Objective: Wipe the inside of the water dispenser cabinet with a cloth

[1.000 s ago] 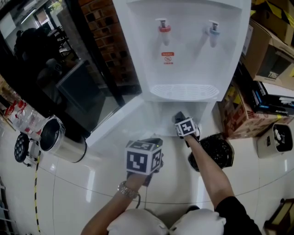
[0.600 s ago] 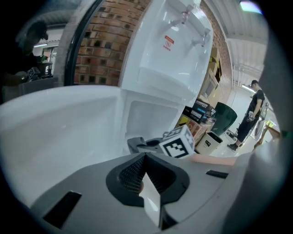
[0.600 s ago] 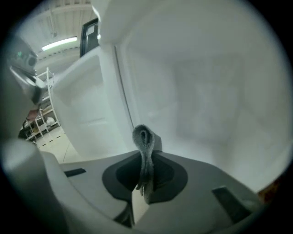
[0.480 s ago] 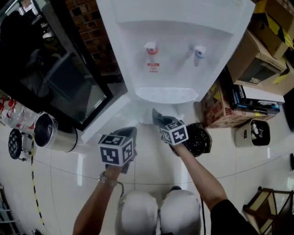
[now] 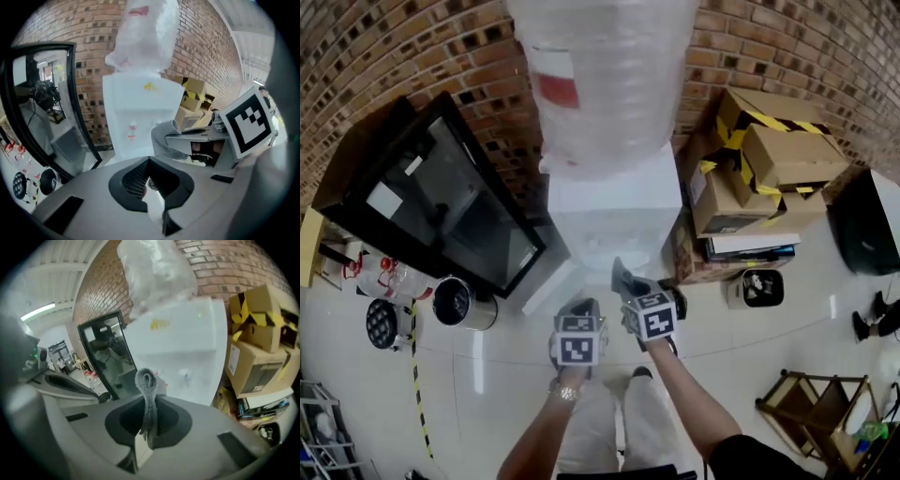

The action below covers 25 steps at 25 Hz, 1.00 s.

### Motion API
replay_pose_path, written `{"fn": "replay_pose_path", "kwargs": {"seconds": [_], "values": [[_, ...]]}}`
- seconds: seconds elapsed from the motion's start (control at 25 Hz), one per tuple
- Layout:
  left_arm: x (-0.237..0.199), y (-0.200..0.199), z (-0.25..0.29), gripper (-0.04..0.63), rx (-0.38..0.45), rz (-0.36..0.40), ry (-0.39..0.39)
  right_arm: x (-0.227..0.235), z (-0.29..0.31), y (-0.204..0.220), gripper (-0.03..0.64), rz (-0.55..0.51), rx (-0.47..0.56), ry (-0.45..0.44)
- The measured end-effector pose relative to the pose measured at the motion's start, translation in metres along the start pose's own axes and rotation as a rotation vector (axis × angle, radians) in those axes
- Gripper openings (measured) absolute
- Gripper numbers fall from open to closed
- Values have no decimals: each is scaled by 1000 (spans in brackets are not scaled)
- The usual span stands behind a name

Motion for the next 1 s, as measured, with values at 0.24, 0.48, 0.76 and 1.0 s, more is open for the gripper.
{"fn": "replay_pose_path", "kwargs": {"seconds": [0.24,0.48,0.76,1.0], "values": [[68,-116,-100,2,5,-1,-26,-17,-150,-114,17,24,-15,29],[126,-171,-148,2,41,-16,-13,-30,-228,-167,17,23,5,-16],[143,-189,-182,2,64,-4,-61,-44,-267,-189,18,-8,32,-65],[147,-193,-220,2,108,-2,-57,-77,-300,-185,18,-15,46,-89]]}}
Point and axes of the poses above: the fingertips, and each gripper's own axes: z forward along the fingers, x to its right, y out of its underside, the point moved 3 cm from there along -z, backward along the fingers, and after that the axes turned 9 degrees about y, right-handed, at the moved point
